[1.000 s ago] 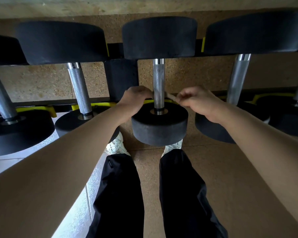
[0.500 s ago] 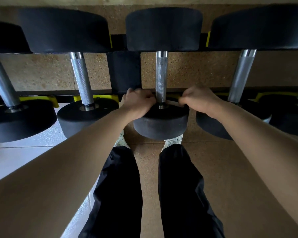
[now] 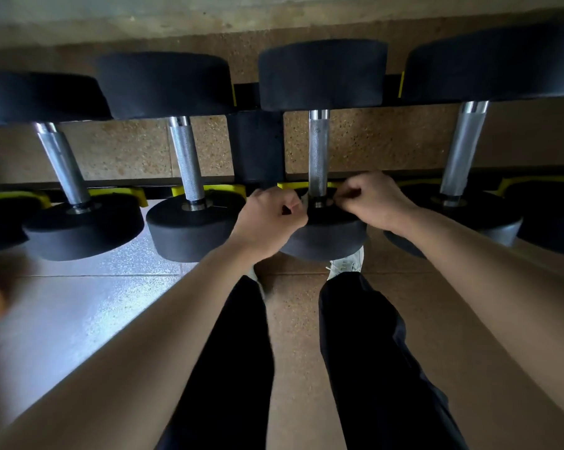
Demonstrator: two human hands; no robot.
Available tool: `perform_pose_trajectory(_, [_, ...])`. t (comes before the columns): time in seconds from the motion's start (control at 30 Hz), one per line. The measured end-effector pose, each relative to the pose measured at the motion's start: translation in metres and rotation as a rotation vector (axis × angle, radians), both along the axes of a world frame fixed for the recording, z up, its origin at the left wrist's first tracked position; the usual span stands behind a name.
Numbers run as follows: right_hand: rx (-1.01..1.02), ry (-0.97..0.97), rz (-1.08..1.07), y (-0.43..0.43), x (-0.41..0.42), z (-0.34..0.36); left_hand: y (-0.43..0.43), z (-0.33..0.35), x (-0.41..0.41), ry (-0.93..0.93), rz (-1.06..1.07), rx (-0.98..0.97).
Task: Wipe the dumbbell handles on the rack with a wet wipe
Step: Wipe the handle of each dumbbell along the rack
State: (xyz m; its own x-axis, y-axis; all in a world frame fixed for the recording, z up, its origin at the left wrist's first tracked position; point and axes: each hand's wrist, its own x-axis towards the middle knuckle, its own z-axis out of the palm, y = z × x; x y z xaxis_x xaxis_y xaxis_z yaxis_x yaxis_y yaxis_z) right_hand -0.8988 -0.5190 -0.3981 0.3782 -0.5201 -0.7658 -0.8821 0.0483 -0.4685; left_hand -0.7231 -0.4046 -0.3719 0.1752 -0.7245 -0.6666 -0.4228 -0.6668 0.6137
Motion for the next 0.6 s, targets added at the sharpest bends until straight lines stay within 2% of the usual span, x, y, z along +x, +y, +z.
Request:
perform_pose_trajectory(0.13, [-0.161,-0.151,-0.076,0.029,0.0,0.03,0.018,0.027,-0.007,0.078,0.274,-0.042])
perform_pose_trajectory(0.3, [-0.069,-0.382,-0.092,0.059,0.039,0.056,0.04,0.05,0.01,0.274,0.623,-0.115])
perform_pose_trajectory(0.43, [-0.029,-0.464,-0.204,0.073,0.082,0.06,0.057,0.051,0.051,0.29,0.741,-0.133])
perform_pose_trajectory(0.6, [0.087,-0.485,-0.084,0.089,0.142,0.057,0.07,0.052,0.107,0.369,0.746,-0.157])
